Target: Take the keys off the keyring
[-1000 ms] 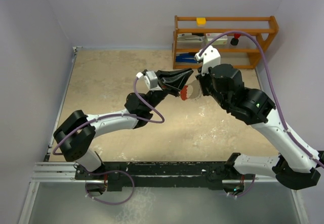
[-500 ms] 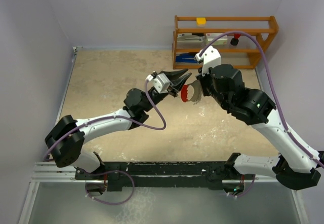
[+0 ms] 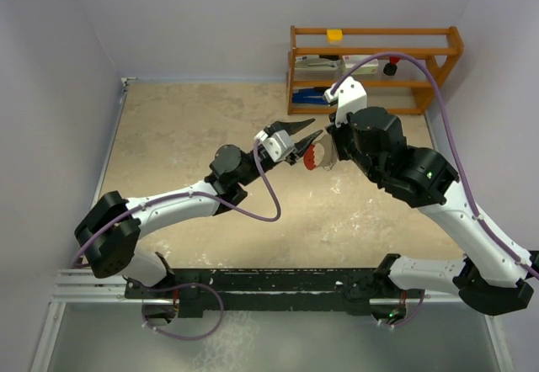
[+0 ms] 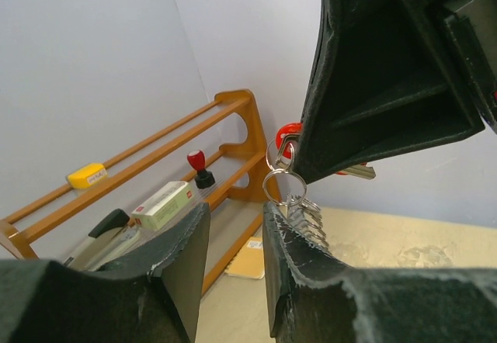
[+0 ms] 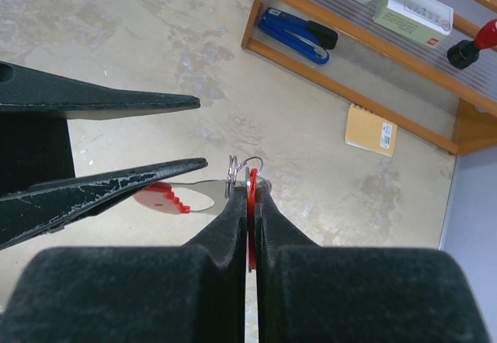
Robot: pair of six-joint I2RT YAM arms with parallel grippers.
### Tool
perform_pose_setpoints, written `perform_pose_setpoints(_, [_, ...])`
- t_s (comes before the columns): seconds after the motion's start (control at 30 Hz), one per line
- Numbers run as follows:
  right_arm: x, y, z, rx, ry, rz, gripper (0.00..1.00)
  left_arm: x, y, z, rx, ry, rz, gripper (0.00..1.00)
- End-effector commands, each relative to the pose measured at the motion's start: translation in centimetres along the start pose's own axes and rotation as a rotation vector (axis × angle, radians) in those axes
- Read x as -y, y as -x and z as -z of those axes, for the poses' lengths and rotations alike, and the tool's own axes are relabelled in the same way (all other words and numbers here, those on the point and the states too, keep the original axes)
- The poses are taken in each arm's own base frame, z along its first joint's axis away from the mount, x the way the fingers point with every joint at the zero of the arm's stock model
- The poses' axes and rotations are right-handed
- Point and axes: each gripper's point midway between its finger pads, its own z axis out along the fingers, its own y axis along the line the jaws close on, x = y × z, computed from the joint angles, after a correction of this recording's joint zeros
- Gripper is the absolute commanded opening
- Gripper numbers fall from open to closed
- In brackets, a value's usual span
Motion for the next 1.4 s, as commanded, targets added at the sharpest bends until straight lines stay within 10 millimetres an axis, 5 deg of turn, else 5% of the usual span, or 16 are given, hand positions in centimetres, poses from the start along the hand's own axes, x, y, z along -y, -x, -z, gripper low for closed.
perform_pose_setpoints(0.0, [0.6,1.5,0.5,0.052,-0.013,-0.020,0.00,-0.3,4.0,-0.5,0.128,-0.010,-0.029,0.32])
perform_pose_setpoints(0.47, [0.3,1.5,0.5,0.052,0.003,-0.025,0.00,0.9,4.4,-1.7,0.150,-0.083,-0.021,0.27])
perform_pose_setpoints(1.37, [0.0,1.8,0.8,0.061,0.030,-0.034,0.00,1.0,2.1,-2.2,0.083,-0.087,-0.047,0.24])
